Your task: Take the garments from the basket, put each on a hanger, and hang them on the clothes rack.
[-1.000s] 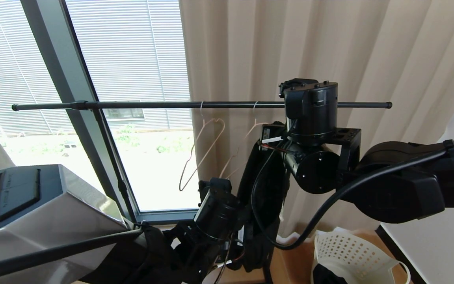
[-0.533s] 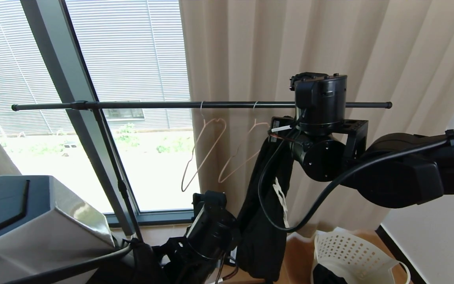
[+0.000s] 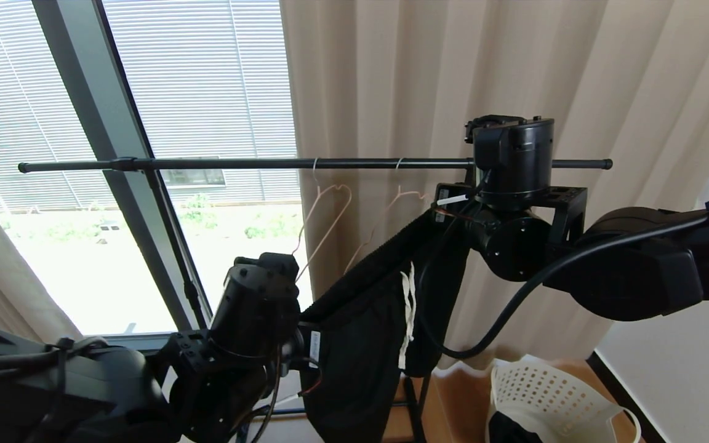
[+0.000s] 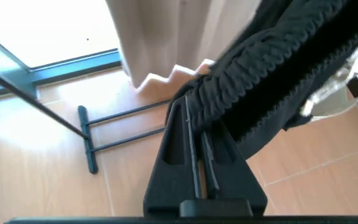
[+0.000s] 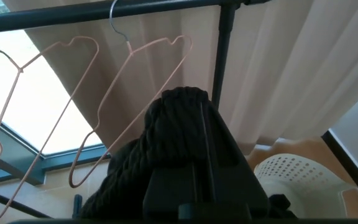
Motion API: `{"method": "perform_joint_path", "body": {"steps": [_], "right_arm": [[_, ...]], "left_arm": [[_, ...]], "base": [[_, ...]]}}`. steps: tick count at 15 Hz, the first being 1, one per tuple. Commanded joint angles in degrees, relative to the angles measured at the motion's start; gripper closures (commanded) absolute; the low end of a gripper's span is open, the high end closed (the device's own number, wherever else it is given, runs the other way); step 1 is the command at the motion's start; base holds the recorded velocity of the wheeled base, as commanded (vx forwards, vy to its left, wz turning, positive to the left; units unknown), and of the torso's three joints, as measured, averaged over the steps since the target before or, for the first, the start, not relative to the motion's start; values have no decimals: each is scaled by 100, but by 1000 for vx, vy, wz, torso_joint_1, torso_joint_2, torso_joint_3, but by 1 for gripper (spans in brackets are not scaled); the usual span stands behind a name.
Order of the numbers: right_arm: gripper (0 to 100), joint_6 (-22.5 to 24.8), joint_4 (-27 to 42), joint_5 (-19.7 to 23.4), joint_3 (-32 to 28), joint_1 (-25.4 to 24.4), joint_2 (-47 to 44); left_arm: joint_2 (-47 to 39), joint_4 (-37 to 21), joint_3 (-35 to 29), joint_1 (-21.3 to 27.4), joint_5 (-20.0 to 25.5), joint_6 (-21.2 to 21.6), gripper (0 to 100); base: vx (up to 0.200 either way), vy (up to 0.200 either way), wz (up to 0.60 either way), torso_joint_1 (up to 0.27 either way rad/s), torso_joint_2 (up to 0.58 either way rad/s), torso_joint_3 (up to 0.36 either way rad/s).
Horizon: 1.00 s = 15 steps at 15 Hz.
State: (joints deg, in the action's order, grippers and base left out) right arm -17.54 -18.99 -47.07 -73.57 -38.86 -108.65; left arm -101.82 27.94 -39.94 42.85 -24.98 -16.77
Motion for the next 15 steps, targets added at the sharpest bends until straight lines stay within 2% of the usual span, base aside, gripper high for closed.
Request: {"method": "perform_joint_path", "body": {"steps": [1,3,4,6,8,9,10,12,15], "right_arm": [[100,119,1,-4,106,10,116],[100,357,1,13,299,54,257],[100,603,10,40,554,72,442],[100,1095,27,321,1161,151,864],[100,1324,62,646,1521,239,1294],[100,1332,62,646,1539,248,1312],[100,1438,62,655,1644,283,1461],[100,1438,62,655,1688,300,1514],[100,1447,106,655,1934,274,1698]], "left_arm": [[1023,-904,-225,-497,28,69,100],[1366,-1880,-533,-708,63,157,100],[1489,-2548,-779,-831,178,157,100],[1533,-3198,-1025,-980,257,174,100],[1533,-3726,-1113,-1235,257,403,100],[1533,-3743,-1113,-1262,257,429,100],[1524,-3796,-1051,-1455,265,649,100],[1516,-3787,-1042,-1692,309,658,100],[1612,-3743,-1113,-1930,1048,667,100]], "base": [[0,0,0,0,0,0],[0,0,0,0,0,0],[0,0,0,0,0,0],[0,0,0,0,0,0],[0,0,0,0,0,0],[0,0,0,0,0,0],[0,0,0,0,0,0],[0,0,0,0,0,0],[0,0,0,0,0,0]]}}
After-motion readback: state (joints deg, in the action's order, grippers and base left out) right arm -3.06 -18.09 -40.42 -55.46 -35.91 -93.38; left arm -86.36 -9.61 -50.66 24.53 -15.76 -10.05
